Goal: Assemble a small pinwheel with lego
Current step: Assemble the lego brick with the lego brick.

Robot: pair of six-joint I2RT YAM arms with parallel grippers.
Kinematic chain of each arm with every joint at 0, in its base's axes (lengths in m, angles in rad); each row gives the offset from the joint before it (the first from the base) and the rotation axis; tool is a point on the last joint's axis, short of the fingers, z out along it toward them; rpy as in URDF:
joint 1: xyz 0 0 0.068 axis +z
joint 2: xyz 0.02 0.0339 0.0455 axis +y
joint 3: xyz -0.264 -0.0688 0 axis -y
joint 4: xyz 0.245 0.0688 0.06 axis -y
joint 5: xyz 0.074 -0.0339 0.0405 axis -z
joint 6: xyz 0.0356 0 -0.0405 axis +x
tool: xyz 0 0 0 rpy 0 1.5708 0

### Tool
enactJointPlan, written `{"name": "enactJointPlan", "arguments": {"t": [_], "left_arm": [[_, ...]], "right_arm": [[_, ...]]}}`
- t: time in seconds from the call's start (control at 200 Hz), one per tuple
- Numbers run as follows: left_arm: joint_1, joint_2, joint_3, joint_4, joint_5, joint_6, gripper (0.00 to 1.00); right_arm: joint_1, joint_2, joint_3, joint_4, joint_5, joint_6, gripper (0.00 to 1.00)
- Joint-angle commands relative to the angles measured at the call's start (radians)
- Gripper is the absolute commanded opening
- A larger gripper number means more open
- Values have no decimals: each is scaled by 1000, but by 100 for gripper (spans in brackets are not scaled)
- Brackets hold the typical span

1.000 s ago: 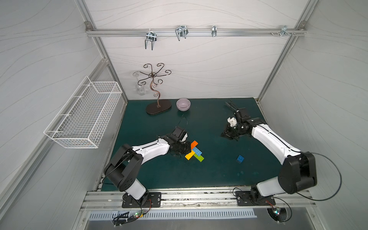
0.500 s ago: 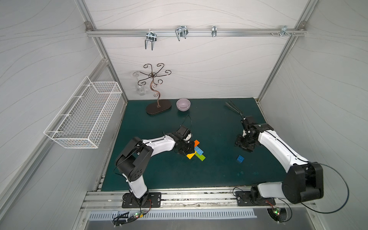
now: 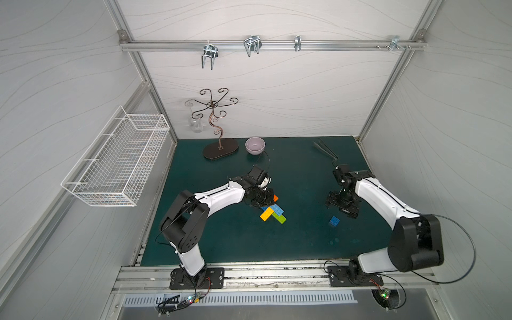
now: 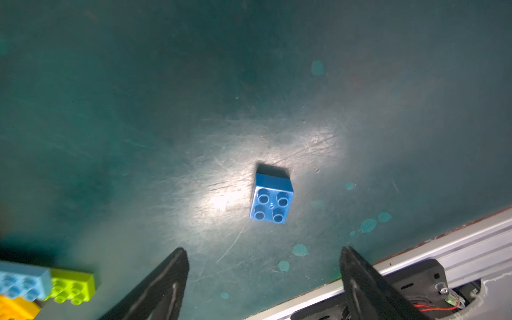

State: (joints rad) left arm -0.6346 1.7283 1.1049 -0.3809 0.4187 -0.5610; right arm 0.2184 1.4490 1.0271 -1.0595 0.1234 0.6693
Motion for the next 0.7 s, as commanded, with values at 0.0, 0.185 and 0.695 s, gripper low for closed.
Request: {"name": "enactJointPlan", "arguments": {"t": [0.0,0.185,0.695], "left_arm": [[3,25,9,-58,-13,43,0],[3,70,21,-53,-2,68,0],[55,74,206,-177,20,104,0]], "right_arm": [[-7,19,-1,-35,18,36,88],[-8,28,-17,-16,15,42,88],[-14,138,-16,74,-52,42,93]]}}
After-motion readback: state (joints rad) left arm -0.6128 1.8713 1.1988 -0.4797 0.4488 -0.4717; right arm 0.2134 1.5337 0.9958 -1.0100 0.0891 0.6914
